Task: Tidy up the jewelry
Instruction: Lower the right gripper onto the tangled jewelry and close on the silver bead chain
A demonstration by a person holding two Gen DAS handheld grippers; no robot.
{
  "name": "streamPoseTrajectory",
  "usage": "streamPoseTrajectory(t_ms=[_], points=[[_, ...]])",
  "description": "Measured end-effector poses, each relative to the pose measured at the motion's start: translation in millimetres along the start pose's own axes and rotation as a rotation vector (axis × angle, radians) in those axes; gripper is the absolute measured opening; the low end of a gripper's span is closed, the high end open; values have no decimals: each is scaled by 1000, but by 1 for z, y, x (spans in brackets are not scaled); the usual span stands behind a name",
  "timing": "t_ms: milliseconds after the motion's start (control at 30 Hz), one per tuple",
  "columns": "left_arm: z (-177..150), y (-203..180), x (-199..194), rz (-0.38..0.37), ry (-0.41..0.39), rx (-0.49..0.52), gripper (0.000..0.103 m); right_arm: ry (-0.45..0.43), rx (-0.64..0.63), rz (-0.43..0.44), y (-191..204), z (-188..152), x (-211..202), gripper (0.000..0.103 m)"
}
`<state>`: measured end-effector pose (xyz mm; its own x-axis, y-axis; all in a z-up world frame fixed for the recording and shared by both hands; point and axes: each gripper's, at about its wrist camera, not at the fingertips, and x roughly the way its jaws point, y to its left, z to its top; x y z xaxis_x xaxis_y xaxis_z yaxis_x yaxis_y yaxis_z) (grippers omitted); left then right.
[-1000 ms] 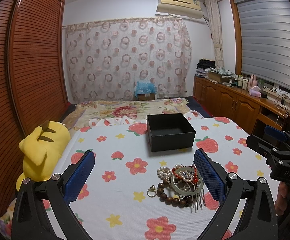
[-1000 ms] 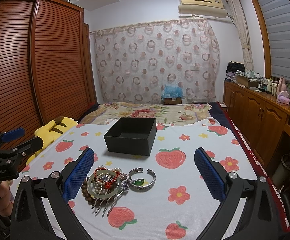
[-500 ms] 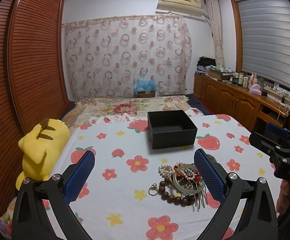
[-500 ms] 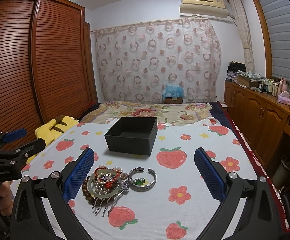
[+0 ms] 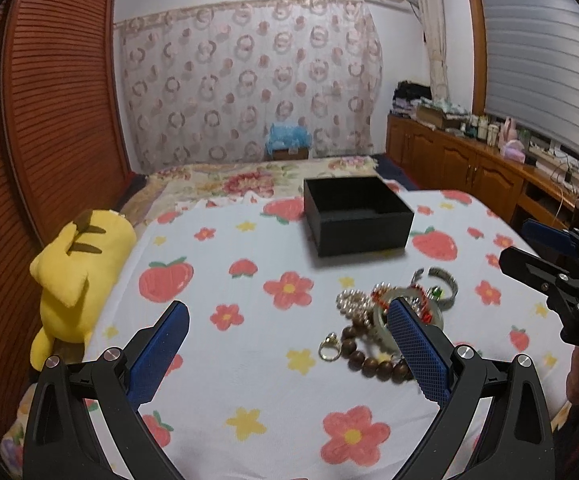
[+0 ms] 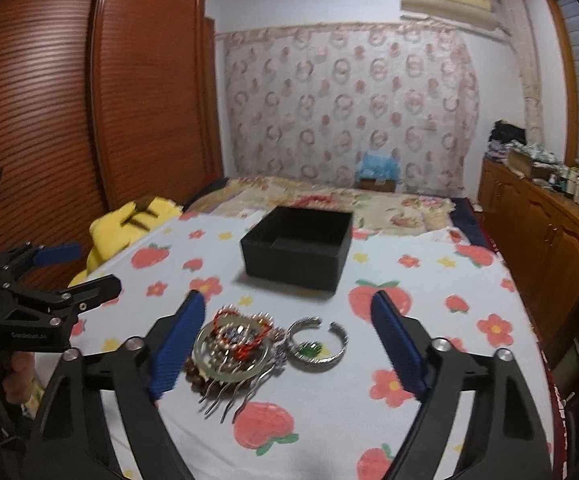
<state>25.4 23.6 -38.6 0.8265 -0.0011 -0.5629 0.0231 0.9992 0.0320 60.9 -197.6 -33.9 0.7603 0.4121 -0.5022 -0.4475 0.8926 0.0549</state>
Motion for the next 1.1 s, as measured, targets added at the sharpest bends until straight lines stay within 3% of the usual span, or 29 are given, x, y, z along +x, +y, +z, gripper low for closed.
streamPoseTrajectory(t_ms=[333, 533, 800, 1033, 1100], points=[[-13, 2, 19, -17, 59, 8, 96, 162, -89, 118, 21, -18, 47, 49], [-21, 4, 29, -23, 93, 6, 96, 225, -137, 169, 36, -24, 71, 44], [-26, 8, 33, -24, 109, -6, 96, 256, -252, 152, 49, -21, 85, 40], [-27, 10, 34, -25, 111, -8, 96, 279, -306, 119, 46, -23, 91, 20], [-26, 9, 34, -25, 110, -7, 96, 256, -294, 111, 43, -21, 86, 5]])
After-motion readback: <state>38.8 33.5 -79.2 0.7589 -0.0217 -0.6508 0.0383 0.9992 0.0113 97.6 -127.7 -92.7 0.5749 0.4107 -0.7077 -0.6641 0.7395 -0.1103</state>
